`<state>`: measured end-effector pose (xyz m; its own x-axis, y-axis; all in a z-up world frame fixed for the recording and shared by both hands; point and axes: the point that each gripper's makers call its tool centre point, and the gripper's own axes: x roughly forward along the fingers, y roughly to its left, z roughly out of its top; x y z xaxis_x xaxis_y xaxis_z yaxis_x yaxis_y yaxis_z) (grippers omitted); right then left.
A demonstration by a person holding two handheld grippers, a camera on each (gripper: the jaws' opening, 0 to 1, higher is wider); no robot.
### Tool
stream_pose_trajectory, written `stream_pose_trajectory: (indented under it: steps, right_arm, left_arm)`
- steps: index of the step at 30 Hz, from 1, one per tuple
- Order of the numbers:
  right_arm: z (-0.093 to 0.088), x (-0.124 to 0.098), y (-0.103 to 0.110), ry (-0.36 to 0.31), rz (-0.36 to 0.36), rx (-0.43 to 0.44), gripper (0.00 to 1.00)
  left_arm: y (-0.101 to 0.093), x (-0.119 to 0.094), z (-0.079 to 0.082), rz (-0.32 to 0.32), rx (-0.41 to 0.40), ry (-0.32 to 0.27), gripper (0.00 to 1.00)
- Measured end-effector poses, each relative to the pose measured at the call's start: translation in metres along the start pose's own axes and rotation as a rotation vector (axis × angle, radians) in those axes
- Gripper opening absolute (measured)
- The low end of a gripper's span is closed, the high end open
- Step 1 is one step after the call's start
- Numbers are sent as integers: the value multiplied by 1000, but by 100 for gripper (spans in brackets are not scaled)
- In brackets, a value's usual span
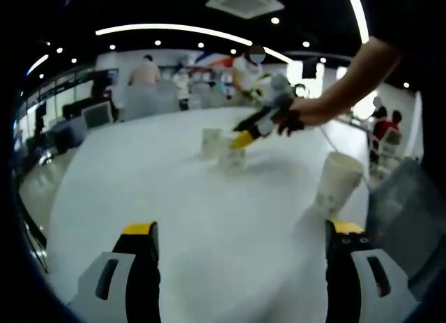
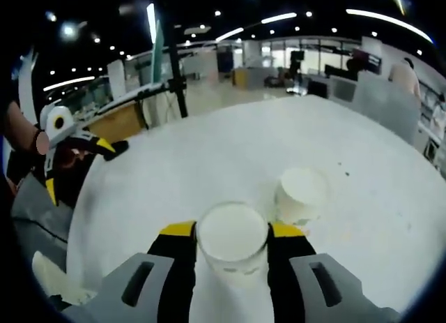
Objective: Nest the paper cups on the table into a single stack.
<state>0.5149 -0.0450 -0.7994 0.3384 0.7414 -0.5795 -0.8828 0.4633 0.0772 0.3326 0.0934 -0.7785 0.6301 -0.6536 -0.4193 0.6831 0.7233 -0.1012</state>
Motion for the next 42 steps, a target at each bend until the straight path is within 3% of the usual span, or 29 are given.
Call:
stream_pose_trajectory:
  steps: [23, 42]
  right_arm:
    - [-6, -8, 4, 7, -2, 40, 36]
    - [15, -44, 12, -54, -18, 57, 35]
  left_arm:
    - [-7, -1, -2, -21, -5, 11, 97]
    - [-10, -2, 25, -39, 51, -16, 96]
